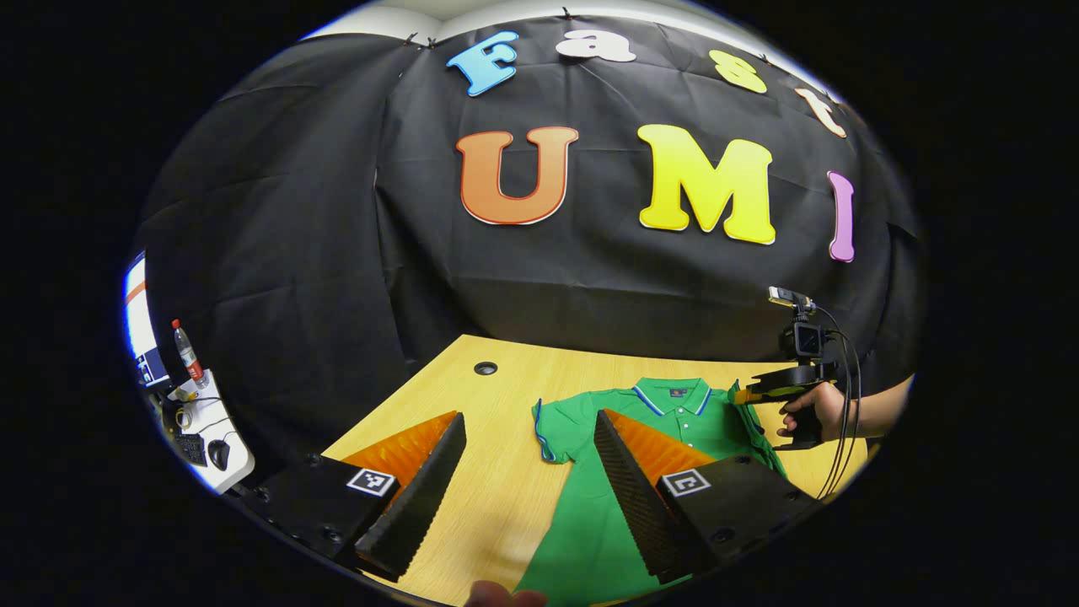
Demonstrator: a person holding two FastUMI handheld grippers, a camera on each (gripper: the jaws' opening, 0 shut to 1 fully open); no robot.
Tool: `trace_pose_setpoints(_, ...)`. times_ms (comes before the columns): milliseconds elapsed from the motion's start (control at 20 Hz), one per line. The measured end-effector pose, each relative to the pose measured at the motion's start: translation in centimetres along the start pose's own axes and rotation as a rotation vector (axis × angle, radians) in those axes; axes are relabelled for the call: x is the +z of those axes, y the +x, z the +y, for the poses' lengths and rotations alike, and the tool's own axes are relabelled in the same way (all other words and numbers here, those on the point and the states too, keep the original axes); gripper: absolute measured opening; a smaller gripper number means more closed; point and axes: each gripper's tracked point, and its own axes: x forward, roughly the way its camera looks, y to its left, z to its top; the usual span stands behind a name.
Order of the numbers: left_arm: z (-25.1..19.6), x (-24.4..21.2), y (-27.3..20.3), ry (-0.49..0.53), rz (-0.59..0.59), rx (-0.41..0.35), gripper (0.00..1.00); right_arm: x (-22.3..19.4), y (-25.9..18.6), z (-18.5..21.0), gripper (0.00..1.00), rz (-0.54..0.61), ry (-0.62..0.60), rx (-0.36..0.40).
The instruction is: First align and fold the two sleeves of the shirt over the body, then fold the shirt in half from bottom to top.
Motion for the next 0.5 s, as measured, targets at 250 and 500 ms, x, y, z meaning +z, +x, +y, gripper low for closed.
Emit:
trace_pose_setpoints(250, -0.1, -0.1, -0.1, -0.013, 0.005, -0.013, 0.99, 0.1, -1.6, 1.2, 0.51, -0.005, 0.035, 0.046)
trace_pose_setpoints(500, -0.5, 0.0, 0.1, 0.001, -0.01, -0.06, 0.99, 1.7, -6.6, 0.4, 0.94, -0.094, -0.004, 0.004)
